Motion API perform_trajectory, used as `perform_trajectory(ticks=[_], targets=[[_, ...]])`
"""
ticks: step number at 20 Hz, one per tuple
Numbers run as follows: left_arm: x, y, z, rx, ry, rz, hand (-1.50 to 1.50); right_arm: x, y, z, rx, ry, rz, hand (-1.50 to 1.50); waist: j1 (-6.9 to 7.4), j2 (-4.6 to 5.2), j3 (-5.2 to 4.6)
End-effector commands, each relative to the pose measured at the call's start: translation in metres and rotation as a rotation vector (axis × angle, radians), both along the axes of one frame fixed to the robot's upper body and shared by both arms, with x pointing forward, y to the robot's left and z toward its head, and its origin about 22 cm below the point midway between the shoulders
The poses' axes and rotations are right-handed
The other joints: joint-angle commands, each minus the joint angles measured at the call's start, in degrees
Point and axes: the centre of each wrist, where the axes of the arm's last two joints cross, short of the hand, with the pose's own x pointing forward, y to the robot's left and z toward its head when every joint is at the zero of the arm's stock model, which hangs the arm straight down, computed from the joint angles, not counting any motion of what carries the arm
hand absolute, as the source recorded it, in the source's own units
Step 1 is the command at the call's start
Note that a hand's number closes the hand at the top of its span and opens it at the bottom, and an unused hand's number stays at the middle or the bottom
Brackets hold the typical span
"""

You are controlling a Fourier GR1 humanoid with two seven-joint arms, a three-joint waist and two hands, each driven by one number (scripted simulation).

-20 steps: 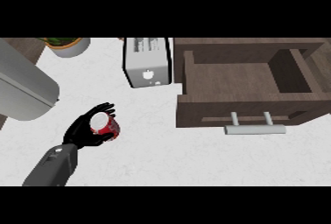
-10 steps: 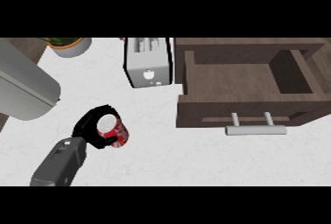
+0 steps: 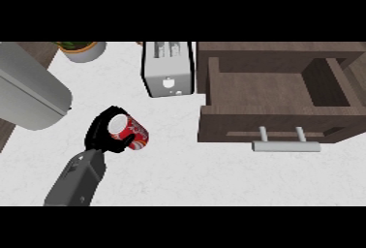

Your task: Pick up the can, place it into the drawer and close the drawer

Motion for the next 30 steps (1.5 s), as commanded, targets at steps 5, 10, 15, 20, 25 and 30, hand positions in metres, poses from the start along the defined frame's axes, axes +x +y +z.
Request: perform_trajectory(ticks=[5, 10, 15, 20, 25, 30], targets=[[0.013, -0.036, 0.048, 0.008, -0.094, 0.126, 1.5, 0.008, 0.004, 0.001, -0.001, 0.017, -0.024, -1.5, 1.05, -0.29, 0.05], [0.021, -0.051, 0.112, 0.058, -0.133, 0.099, 1.5, 0.002, 0.009, 0.006, 0.001, 0.013, -0.02, -1.5, 0.7, -0.34, 0.03], [0.02, -0.084, 0.166, 0.083, -0.153, 0.102, 1.5, -0.003, 0.002, -0.008, 0.028, 0.012, -0.008, -1.5, -0.58, -0.03, 0.01], [0.023, -0.109, 0.217, 0.114, -0.185, 0.112, 1.5, 0.003, 0.0, -0.013, 0.016, -0.021, -0.004, -1.5, -0.84, 0.19, 0.0], [0.021, -0.124, 0.229, 0.134, -0.191, 0.117, 1.5, 0.006, 0.006, 0.003, 0.023, -0.011, 0.019, -1.5, -0.97, 0.33, -0.06], [0.038, -0.143, 0.254, 0.139, -0.192, 0.088, 1.5, -0.008, 0.005, 0.004, 0.018, -0.014, -0.007, -1.5, -1.35, 0.35, -0.06]])
